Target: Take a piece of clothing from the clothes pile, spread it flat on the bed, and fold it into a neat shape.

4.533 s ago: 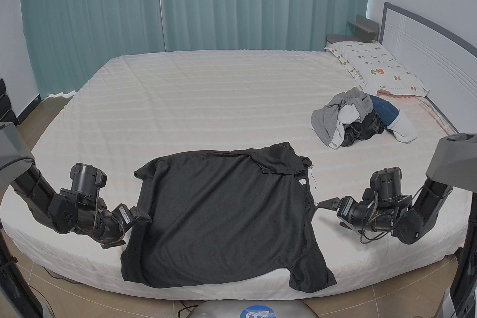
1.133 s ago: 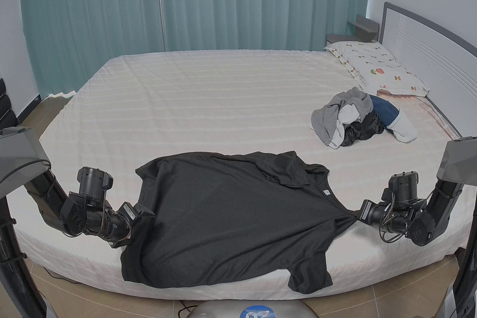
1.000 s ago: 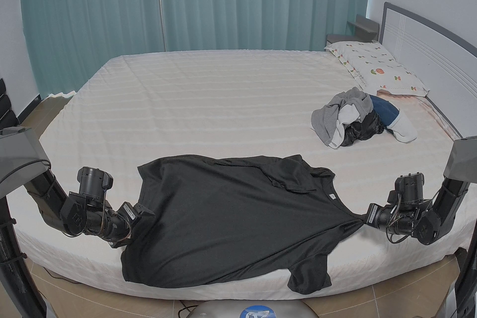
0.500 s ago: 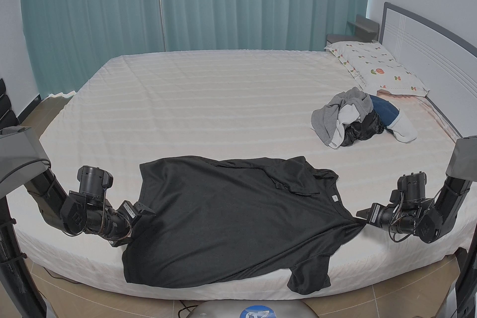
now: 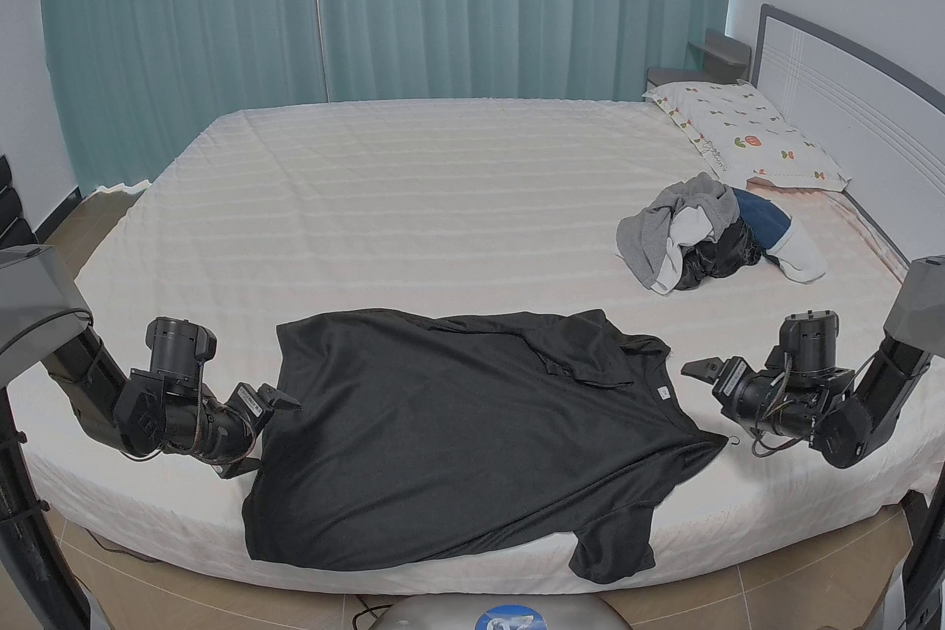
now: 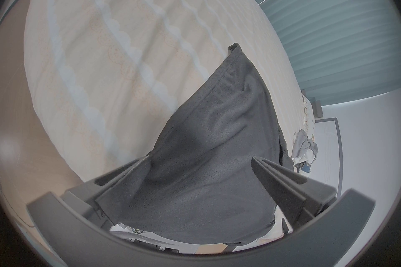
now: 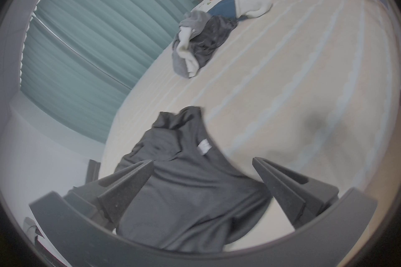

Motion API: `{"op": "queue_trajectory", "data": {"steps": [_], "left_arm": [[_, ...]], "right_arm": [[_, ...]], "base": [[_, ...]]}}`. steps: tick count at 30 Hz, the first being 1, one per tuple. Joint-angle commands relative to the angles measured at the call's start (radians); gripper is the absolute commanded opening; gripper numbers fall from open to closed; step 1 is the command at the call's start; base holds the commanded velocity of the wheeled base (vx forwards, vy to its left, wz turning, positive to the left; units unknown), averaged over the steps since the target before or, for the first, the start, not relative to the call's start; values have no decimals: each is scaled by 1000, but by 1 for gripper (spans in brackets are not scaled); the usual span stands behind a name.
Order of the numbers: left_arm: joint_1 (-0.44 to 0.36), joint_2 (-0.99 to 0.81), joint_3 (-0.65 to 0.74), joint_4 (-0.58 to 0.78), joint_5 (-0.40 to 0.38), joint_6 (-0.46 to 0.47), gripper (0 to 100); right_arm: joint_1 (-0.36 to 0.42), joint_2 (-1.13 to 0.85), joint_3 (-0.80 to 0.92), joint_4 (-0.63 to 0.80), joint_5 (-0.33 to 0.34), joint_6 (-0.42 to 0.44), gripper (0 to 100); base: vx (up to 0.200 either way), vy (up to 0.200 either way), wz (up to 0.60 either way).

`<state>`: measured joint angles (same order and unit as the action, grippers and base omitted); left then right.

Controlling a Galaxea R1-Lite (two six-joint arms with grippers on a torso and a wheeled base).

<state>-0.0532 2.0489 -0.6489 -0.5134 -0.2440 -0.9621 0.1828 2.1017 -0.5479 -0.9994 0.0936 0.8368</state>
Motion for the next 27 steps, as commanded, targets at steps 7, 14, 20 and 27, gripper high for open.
{"op": "queue_trajectory", "data": {"steps": [7,14,20,27], "left_arm": [[9,16,-14,9,-3,-1,100],[9,22,-15,7,-3,-1,100],[9,31,-18,1,8,2,100],[7,31,-20,1,11,0,100]], "right_arm": [[149,136,-34,-116,-11,125,100],[138,208,-90,-148,-20,125,100],[101,256,-167,-148,-41,125,100],[87,262,-241,-127,-41,123,100]], "base": [[0,86,0],[0,171,0],[0,0,0],[0,0,0]]}}
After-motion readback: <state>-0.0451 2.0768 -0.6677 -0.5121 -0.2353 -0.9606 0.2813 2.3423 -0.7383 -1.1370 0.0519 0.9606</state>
